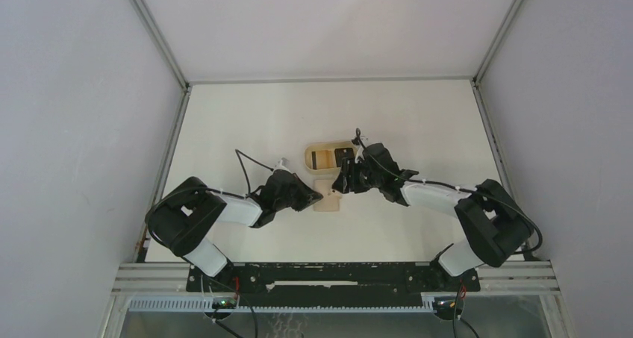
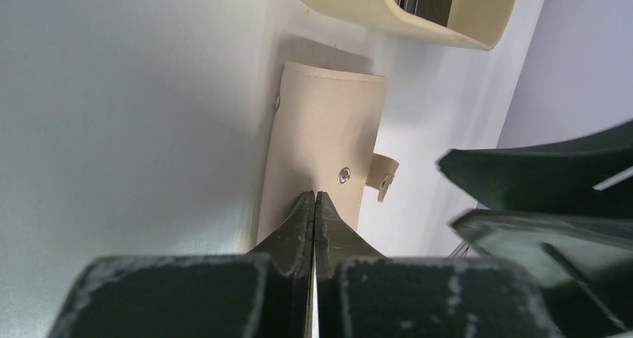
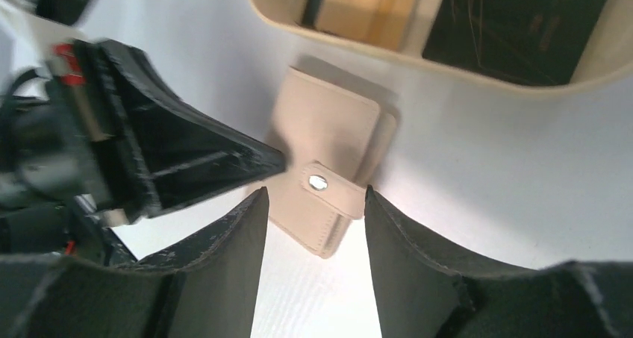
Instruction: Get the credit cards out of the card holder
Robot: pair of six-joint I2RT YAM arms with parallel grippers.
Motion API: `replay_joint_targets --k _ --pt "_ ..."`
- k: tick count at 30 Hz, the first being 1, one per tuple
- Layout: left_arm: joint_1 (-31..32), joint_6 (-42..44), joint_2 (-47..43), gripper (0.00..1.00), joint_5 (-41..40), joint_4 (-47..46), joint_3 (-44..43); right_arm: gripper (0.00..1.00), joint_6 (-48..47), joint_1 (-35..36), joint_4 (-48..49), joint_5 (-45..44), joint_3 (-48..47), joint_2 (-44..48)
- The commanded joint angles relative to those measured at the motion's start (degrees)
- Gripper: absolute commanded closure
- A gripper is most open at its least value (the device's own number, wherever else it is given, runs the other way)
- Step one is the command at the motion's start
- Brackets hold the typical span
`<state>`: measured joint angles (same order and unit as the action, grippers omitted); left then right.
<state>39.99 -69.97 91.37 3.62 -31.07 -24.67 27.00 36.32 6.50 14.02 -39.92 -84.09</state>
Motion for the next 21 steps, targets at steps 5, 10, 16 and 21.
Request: replay_joint_targets --k 5,10,16,21 --pt "-0.6 3.6 0.5 1.0 -5.1 8.1 -0.4 0.39 5.1 -4.4 9.1 7.6 4.5 -5.5" --pt "-0.5 3.6 1.2 1.0 -5.0 8.0 -0.5 0.38 9.8 -7.2 18.7 14.7 8.3 -9.3" --pt "-0.6 3.7 1.2 1.0 -5.1 7.9 -0.3 0.38 14.1 -7.5 26.4 18.6 9.8 -14.2" --pt "-0.6 3.6 1.0 1.0 -5.2 8.0 0.0 0.41 15.5 -7.6 28.7 19.4 9.8 -16.1"
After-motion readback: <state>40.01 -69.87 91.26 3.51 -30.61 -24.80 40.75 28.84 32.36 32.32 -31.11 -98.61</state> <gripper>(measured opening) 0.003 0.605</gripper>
